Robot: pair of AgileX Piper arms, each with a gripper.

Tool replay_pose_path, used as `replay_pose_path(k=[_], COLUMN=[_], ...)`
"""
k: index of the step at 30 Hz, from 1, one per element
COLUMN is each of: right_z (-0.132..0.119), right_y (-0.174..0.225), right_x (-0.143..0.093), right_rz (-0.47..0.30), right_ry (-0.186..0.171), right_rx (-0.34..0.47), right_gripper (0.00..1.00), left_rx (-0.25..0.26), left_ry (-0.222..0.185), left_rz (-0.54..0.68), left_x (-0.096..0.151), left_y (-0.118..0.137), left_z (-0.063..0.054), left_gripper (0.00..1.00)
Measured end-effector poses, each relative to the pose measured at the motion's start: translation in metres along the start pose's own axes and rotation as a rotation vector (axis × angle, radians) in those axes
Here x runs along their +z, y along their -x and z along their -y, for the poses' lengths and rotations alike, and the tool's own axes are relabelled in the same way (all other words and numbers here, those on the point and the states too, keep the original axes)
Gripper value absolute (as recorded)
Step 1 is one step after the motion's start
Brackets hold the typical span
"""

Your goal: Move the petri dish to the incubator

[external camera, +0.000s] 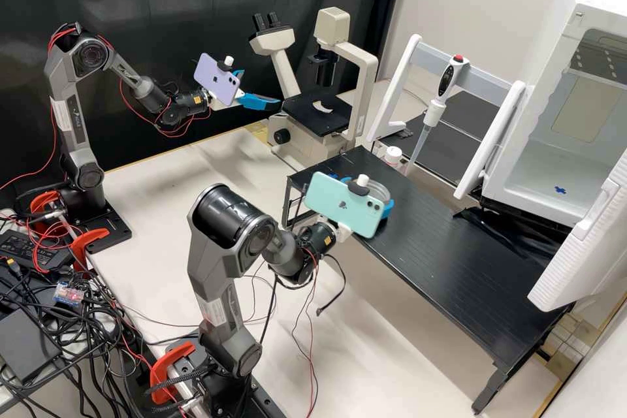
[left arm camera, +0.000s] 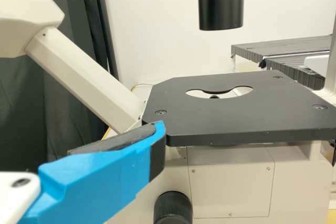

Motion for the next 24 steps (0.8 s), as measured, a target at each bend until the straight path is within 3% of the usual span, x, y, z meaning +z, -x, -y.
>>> replay_pose_path(k=[7,10,19,24], right_z=[-0.052,-0.073,-0.12,-0.138], right_y=[-0.011,-0.024,-0.085,-0.115], right_x=[0.021,0.026,0.045,0.06], right_rz=[0.048,0.051,0.125,0.204], right_ry=[-0.014,-0.002,0.022,0.001], right_rx=[0.153,0.211,0.251,0.276], right_gripper=[0.0,0.0,0.0,0.0], left_rx=[0.0,0.0,0.0,0.0], left_ry=[0.0,0.0,0.0,0.0], left_rz=[0.0,0.0,0.0,0.0], left_x=[0.0,0.0,0.0,0.0], left_y=[0.0,0.0,0.0,0.0], left_z=[0.0,0.0,0.0,0.0], left_gripper=[1.0,1.0,1.0,1.0])
